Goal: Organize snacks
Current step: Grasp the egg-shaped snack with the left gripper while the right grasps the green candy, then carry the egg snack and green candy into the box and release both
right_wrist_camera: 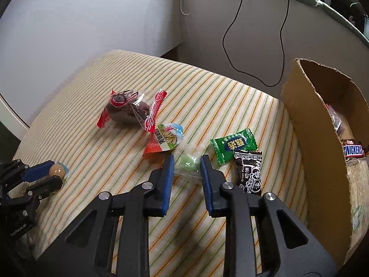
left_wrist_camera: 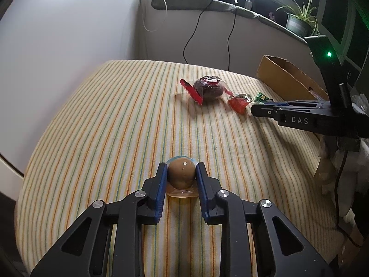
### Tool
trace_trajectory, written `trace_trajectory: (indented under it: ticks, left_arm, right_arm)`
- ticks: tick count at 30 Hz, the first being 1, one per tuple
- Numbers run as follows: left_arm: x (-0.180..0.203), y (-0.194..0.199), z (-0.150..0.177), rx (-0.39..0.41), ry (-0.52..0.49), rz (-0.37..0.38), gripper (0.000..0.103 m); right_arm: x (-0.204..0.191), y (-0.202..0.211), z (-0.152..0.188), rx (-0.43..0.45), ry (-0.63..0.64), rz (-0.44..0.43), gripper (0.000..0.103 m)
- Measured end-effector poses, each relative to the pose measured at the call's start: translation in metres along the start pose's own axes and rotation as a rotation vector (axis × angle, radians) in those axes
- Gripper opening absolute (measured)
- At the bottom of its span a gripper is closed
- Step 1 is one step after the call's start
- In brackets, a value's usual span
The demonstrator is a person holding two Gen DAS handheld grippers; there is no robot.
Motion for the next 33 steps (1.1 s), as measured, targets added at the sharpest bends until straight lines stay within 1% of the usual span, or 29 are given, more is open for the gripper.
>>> trace_trajectory:
  ticks: [6,11,15,24,33]
  left_arm:
    - [0.006,0.010,-0.004,0.020,0.000,0.011,0.023]
    - [0.012,0.017,-0.009,0.036,-0.004,0.022,0.023]
    - [0.019,0.020,-0.013,0.047,-0.013,0.029,0.023]
    - [0.043,0.023,-0.026,0.073,-0.040,0.064,0.023]
    - [0.078,0.020,-0.049,0.098,-0.079,0.109,0.023]
  right_arm:
    - [-0.002,0.011,0.004,0.020,-0.008,-0.029,0.024]
    - [-0.003,0.029,0.007,0.049,-0.015,-0.051,0.024]
    - [-0.001,0.046,0.007,0.073,-0.041,-0.089,0.024]
    - [0.011,0.082,0.006,0.135,-0.053,-0.093,0.024]
    - [0.040,0.120,0.015,0.186,-0.052,-0.046,0.024]
Point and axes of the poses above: each gripper's, at about its wrist camera, not at the fingertips, and y roughly against the way its jaws point, x to its right, z to its underside, the point moved 7 cm from there along -y, roughly the way its jaws point, and after that the axes turned 3 degrees about -x, right-handed, at the moved point
